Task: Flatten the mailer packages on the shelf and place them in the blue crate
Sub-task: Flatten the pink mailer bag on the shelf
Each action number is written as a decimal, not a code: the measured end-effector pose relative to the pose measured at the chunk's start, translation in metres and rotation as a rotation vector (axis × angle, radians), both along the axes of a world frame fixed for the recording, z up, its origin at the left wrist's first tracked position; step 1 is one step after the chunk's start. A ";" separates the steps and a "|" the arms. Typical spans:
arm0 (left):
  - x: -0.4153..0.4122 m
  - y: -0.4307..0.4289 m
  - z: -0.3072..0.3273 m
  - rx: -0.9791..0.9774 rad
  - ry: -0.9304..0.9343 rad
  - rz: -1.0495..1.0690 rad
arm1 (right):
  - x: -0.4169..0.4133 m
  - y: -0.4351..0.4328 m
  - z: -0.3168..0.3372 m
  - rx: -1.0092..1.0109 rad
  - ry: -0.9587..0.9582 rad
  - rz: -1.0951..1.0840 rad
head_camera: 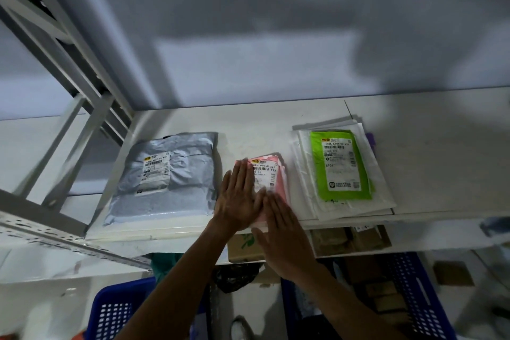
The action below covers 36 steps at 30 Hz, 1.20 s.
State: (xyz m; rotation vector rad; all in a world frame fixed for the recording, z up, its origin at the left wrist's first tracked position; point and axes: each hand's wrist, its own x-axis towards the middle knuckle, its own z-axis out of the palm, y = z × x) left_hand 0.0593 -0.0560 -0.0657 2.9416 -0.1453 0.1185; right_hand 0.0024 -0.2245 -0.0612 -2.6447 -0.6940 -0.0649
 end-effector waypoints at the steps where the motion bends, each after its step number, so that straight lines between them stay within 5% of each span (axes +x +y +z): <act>1: 0.000 -0.001 0.000 -0.008 0.000 -0.001 | -0.005 -0.006 -0.003 -0.032 -0.040 0.015; 8: -0.012 -0.004 -0.002 0.042 -0.074 -0.086 | -0.009 -0.011 -0.008 -0.083 -0.066 0.033; 16: -0.048 -0.010 -0.008 0.103 -0.006 -0.102 | 0.016 -0.001 0.020 0.096 -0.065 -0.011; 24: -0.055 -0.016 0.003 0.032 -0.035 -0.125 | 0.038 0.007 0.002 -0.072 -0.025 0.018; 36: -0.053 -0.015 0.006 0.006 -0.045 -0.171 | 0.068 0.044 0.036 0.039 -0.028 0.062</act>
